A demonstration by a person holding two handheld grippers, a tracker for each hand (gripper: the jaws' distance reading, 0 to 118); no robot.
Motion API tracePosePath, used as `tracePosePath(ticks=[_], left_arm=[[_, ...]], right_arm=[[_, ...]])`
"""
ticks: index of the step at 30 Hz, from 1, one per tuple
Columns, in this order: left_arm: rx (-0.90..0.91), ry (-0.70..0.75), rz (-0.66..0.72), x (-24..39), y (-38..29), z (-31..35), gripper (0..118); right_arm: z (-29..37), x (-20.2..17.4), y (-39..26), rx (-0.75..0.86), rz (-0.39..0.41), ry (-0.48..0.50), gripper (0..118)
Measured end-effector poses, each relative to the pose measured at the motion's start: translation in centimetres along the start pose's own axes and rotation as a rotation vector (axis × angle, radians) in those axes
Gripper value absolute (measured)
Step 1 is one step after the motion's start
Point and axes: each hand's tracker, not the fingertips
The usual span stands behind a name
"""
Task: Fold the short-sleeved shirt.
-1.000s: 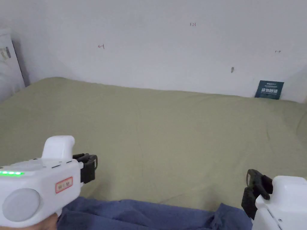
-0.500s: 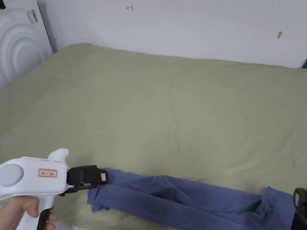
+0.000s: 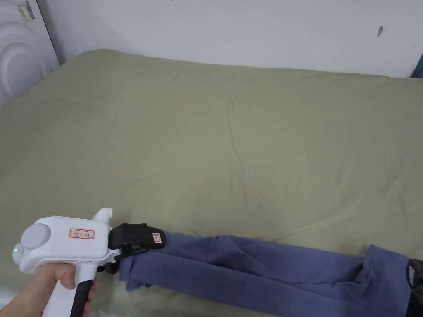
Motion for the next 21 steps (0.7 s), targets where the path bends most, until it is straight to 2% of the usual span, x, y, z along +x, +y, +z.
tracePosePath(ticks=[4, 6, 7, 8, 9, 10, 11, 12, 21], left_arm=[[-0.031, 0.032, -0.022, 1.0, 0.4, -0.7, 118], [-0.054, 0.08, -0.061, 1.7, 0.2, -0.9, 109], [-0.056, 0.107, -0.066, 2.0, 0.1, -1.0, 78], [-0.055, 0.141, -0.085, 2.4, 0.0, -0.9, 78], [-0.047, 0.143, -0.084, 2.6, -0.1, -0.6, 65], [-0.035, 0.182, -0.087, 2.4, 0.0, -0.3, 33], [-0.041, 0.169, -0.056, 2.0, 0.1, -0.4, 7], [-0.048, 0.104, 0.01, 1.0, 0.4, -0.5, 7], [0.044, 0.147, 0.015, 1.8, -0.3, 2.4, 7]], right_arm=[[0.3, 0.3, -0.3, -0.009, -0.025, 0.001, 1], [0.4, 0.4, -0.5, -0.01, -0.029, 0.002, 1], [0.4, 0.4, -0.6, -0.012, -0.031, 0.002, 1], [0.5, 0.5, -0.6, -0.015, -0.034, 0.003, 1], [0.5, 0.6, -0.7, -0.019, -0.042, 0.008, 1], [0.6, 0.7, -0.8, -0.02, -0.051, 0.012, 1], [0.7, 0.8, -0.8, -0.02, -0.059, 0.014, 1], [0.8, 0.9, -0.8, -0.02, -0.064, 0.017, 1], [1.8, 2.7, -0.3, 0.008, -0.082, 0.001, 1]])
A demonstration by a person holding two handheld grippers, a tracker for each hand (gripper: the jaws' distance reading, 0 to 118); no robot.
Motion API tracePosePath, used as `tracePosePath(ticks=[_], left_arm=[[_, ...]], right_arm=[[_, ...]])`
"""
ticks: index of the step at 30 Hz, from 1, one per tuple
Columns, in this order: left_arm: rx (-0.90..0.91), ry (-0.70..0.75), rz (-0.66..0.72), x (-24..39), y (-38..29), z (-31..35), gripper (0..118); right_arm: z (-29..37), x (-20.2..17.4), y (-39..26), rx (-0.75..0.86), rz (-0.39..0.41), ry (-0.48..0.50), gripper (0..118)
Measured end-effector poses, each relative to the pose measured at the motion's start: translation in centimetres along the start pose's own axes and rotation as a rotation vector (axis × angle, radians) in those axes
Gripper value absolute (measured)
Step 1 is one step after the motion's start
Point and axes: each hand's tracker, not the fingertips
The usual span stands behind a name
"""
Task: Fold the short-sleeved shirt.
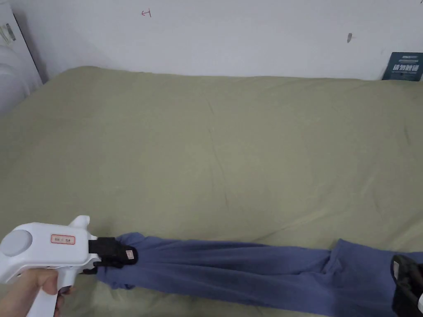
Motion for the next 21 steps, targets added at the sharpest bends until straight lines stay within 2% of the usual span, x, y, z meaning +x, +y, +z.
tracePosePath(ticks=[4, 9, 13, 16, 21], left_arm=[[0.057, 0.067, 0.01, -0.5, -0.1, 3.8, 7], [0.133, 0.221, 0.02, 0.6, -0.1, 7.5, 7], [0.112, 0.267, -0.089, 5.4, -0.8, 7.0, 7], [0.069, 0.247, -0.196, 10.6, -1.8, 5.6, 7], [-0.033, 0.262, -0.362, 18.8, -4.1, -0.7, 7]], right_arm=[[0.0, 0.6, -0.1, 0.009, -0.008, 0.0, 1], [-0.4, 0.9, -0.5, 0.009, -0.02, 0.014, 1], [-0.2, 1.3, -0.8, 0.007, -0.036, 0.024, 1], [0.1, 1.9, -0.9, 0.007, -0.05, 0.027, 1], [0.3, 3.1, -1.3, 0.005, -0.085, 0.03, 1]])
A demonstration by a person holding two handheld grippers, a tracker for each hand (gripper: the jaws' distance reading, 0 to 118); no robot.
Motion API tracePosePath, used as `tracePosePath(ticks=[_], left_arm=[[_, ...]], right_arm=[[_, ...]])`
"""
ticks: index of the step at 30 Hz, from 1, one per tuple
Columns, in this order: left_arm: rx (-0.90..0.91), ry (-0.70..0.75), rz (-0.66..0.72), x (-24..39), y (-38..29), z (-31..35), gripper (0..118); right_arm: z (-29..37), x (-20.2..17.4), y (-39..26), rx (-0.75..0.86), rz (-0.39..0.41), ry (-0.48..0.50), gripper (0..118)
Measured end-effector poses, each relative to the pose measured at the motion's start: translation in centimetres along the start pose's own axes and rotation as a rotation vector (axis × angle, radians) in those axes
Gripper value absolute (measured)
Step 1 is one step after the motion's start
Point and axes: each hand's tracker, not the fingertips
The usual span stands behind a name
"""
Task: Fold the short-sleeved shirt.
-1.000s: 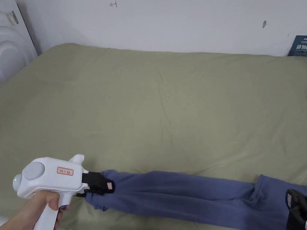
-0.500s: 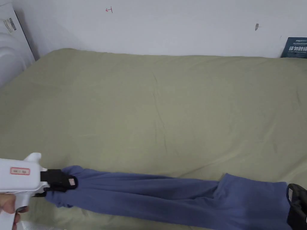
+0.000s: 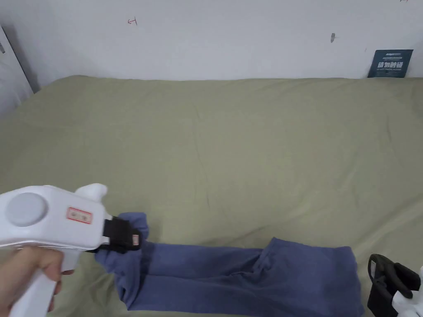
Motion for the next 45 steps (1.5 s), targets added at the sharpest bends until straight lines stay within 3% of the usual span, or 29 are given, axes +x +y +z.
tracePosePath(ticks=[7, 8, 9, 10, 11, 12, 15, 16, 17, 18, 19, 20, 22, 28, 34, 37, 41, 45], left_arm=[[-0.152, 0.013, -0.135, 7.2, -0.1, -11.4, 7], [-0.183, 0.04, -0.159, 8.1, -0.3, -13.3, 14], [-0.179, 0.117, -0.209, 8.8, -0.6, -14.7, 35], [-0.175, 0.15, -0.25, 9.3, -1.0, -15.4, 84], [-0.176, 0.125, -0.283, 9.6, -1.2, -16.2, 108], [-0.187, 0.078, -0.268, 9.8, -1.3, -16.2, 116], [-0.171, 0.01, -0.242, 10.6, -1.5, -14.4, 115], [-0.158, -0.001, -0.232, 10.3, -1.4, -13.6, 109], [-0.126, -0.038, -0.204, 9.8, -1.2, -12.4, 96], [-0.096, -0.073, -0.177, 9.3, -1.1, -10.7, 69], [-0.058, -0.092, -0.149, 8.4, -1.0, -9.4, 9], [-0.008, -0.109, -0.112, 7.2, -0.9, -7.9, 0], [0.049, -0.101, -0.046, 4.8, -0.9, -6.6, 0], [-0.038, -0.063, 0.053, 0.9, -1.1, -8.6, 0], [-0.177, -0.233, 0.073, 7.0, -3.0, -16.7, 0], [-0.172, -0.188, 0.024, 9.6, -3.6, -19.4, 0], [-0.169, -0.182, -0.003, 9.3, -2.8, -17.5, 0], [-0.051, -0.192, -0.058, 6.2, -1.8, -10.3, 0]], right_arm=[[0.7, 1.2, -0.5, -0.013, -0.019, 0.0, 1], [0.7, 1.4, -0.6, -0.02, -0.02, -0.007, 1], [0.8, 1.6, -0.7, -0.025, -0.022, -0.008, 1], [0.9, 1.8, -0.7, -0.028, -0.025, -0.009, 1], [0.9, 2.0, -0.8, -0.029, -0.03, -0.014, 1], [1.0, 2.1, -0.8, -0.031, -0.034, -0.017, 1], [1.0, 2.3, -0.8, -0.037, -0.037, -0.022, 1], [0.9, 2.3, -0.8, -0.039, -0.04, -0.022, 1], [0.8, 2.3, -0.9, -0.045, -0.044, -0.016, 1], [0.6, 2.2, -1.0, -0.049, -0.046, -0.011, 1], [0.5, 2.0, -1.0, -0.053, -0.045, -0.007, 1], [0.5, 1.8, -1.1, -0.057, -0.041, -0.003, 1], [0.4, 1.4, -1.3, -0.062, -0.037, 0.009, 1], [-0.2, 0.5, -1.5, -0.083, -0.025, 0.034, 1], [-0.2, 0.5, -1.4, -0.092, -0.026, 0.029, 1], [-0.2, 0.7, -1.4, -0.099, -0.029, 0.023, 1], [-0.1, 0.7, -1.3, -0.105, -0.033, 0.026, 1], [-0.6, -0.4, -1.4, -0.108, -0.017, 0.042, 1]])
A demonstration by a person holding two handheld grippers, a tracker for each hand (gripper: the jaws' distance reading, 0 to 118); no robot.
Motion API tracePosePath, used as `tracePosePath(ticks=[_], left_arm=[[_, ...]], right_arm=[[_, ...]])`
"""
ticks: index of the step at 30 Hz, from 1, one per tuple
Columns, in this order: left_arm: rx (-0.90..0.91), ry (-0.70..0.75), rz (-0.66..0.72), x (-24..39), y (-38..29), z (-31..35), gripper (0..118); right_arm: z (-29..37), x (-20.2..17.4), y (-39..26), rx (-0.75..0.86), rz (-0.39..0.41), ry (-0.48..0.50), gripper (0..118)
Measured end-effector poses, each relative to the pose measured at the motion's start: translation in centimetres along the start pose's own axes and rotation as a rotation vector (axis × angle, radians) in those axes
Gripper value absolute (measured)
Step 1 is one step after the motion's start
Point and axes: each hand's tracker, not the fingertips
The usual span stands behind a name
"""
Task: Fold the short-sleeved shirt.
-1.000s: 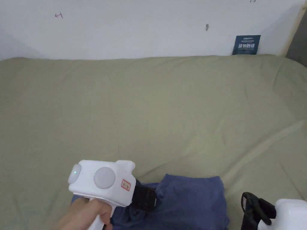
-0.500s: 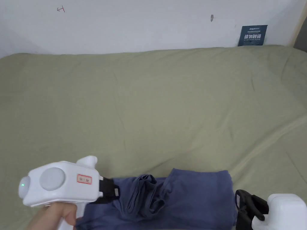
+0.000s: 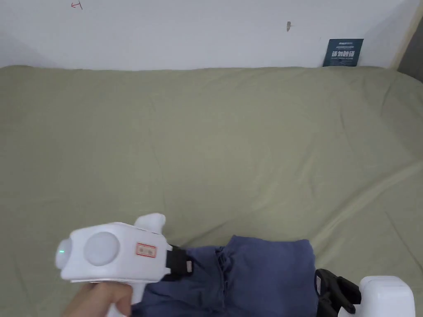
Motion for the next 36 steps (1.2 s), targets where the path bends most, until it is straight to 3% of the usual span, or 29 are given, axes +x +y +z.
tracePosePath(ticks=[3, 8, 9, 10, 11, 12, 14, 15, 18, 23, 24, 25, 27, 28, 29, 31, 34, 36], left_arm=[[0.061, 0.067, 0.039, -4.2, -0.3, 5.6, 0], [0.075, 0.115, 0.149, -11.5, -1.7, 8.0, 2], [0.069, 0.056, 0.157, -12.2, -1.9, 7.9, 13], [0.055, 0.005, 0.155, -12.8, -2.1, 7.7, 52], [0.066, -0.041, 0.157, -13.2, -2.3, 7.4, 52], [0.072, -0.101, 0.16, -13.7, -2.3, 7.0, 64], [0.062, -0.146, 0.202, -13.9, -2.2, 5.6, 114], [0.05, -0.173, 0.207, -14.2, -2.1, 4.8, 118], [0.02, -0.181, 0.277, -15.8, -1.9, 3.0, 117], [0.085, -0.409, 0.351, -16.2, -1.6, 1.0, 109], [0.062, -0.477, 0.387, -16.8, -1.4, 0.4, 101], [0.043, -0.495, 0.408, -17.5, -1.3, -0.3, 80], [0.048, -0.392, 0.382, -17.4, -1.6, -1.3, 28], [0.031, -0.347, 0.389, -17.4, -1.6, -1.6, 20], [0.019, -0.308, 0.412, -18.4, -1.4, -2.5, 19], [0.041, -0.38, 0.43, -18.8, -1.3, -1.8, 15], [0.078, -0.274, 0.385, -17.8, -1.2, 0.4, 12], [0.087, -0.292, 0.419, -18.8, -1.1, 2.2, 12]], right_arm=[[-0.7, -1.1, 0.0, -0.011, 0.013, 0.023, 1], [-1.6, -2.7, 0.0, -0.03, 0.04, 0.059, 1], [-1.7, -3.0, 0.0, -0.037, 0.042, 0.066, 1], [-1.8, -3.2, -0.1, -0.04, 0.043, 0.067, 1], [-1.9, -3.4, 0.0, -0.045, 0.046, 0.068, 1], [-2.0, -3.6, 0.0, -0.05, 0.051, 0.072, 1], [-2.1, -3.9, 0.1, -0.055, 0.062, 0.068, 1], [-2.1, -4.0, 0.2, -0.056, 0.066, 0.067, 1], [-2.0, -4.1, 0.4, -0.058, 0.071, 0.06, 1], [-2.3, -3.9, 0.4, -0.072, 0.079, 0.047, 1], [-2.3, -3.8, 0.3, -0.073, 0.077, 0.046, 1], [-2.3, -3.7, 0.3, -0.074, 0.075, 0.046, 1], [-2.2, -3.6, 0.3, -0.075, 0.075, 0.042, 1], [-2.1, -3.5, 0.3, -0.072, 0.075, 0.041, 1], [-2.0, -3.4, 0.3, -0.071, 0.073, 0.035, 1], [-1.8, -3.1, 0.3, -0.07, 0.066, 0.037, 1], [-1.6, -2.7, 0.5, -0.062, 0.062, 0.03, 1], [-1.5, -2.6, 0.6, -0.057, 0.058, 0.03, 1]])
